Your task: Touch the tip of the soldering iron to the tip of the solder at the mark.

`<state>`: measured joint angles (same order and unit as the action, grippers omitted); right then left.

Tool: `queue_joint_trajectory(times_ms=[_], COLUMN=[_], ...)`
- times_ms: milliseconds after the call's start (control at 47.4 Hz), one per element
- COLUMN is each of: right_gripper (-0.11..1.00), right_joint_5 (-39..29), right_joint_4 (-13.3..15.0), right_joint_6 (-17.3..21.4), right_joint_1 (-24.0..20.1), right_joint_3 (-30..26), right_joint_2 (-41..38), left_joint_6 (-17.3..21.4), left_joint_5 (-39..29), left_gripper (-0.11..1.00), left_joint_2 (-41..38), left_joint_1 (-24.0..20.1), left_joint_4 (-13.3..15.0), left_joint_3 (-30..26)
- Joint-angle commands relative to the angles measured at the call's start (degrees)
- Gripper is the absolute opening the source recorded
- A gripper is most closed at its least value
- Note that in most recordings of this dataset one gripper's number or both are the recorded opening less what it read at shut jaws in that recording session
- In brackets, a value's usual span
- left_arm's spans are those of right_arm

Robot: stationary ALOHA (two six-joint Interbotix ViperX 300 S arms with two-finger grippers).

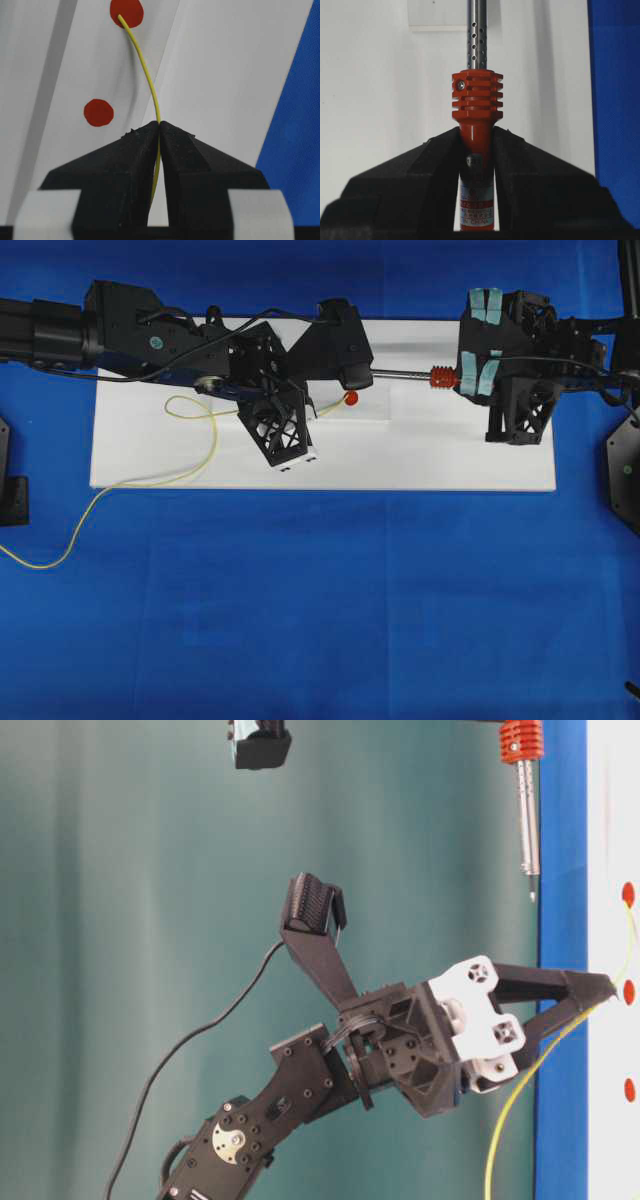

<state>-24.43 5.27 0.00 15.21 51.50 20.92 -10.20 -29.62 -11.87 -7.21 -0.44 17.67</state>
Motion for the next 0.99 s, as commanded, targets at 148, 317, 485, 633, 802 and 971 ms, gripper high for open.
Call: queue_joint_trajectory(times_ms=[148,317,485,633,802,971], right_gripper=[0.06,0.06,0.06,0.06,0.06,0.06], right_joint_5=[0.00,0.00,0.00,0.18,0.26,0.35], right_joint_4=[-0.35,-0.44,-0.44,-0.44,-0.44,-0.44], right_joint_6=[0.18,0.35,0.26,0.35,0.35,0.35], right_joint_1=[-0.09,-0.97,-0.97,-0.97,-0.97,-0.97], right_joint_3=[-0.70,-1.23,-1.49,-1.49,-1.93,-2.90], right_joint_2=[-1.49,-3.87,-5.98,-6.68,-7.38,-8.96], left_joint_6=[0.26,0.26,0.26,0.26,0.26,0.26], left_joint_5=[0.00,0.00,0.00,0.00,0.00,-0.09], left_gripper=[0.03,0.03,0.03,0.03,0.03,0.03], left_joint_2=[1.05,0.97,1.05,1.05,1.05,1.05], left_joint_1=[-0.09,-0.09,0.00,0.00,0.00,0.09], left_joint_4=[-0.09,-0.09,-0.09,-0.09,-0.09,-0.09], left_joint_3=[-1.49,-1.49,-1.49,-1.49,-1.49,-1.49])
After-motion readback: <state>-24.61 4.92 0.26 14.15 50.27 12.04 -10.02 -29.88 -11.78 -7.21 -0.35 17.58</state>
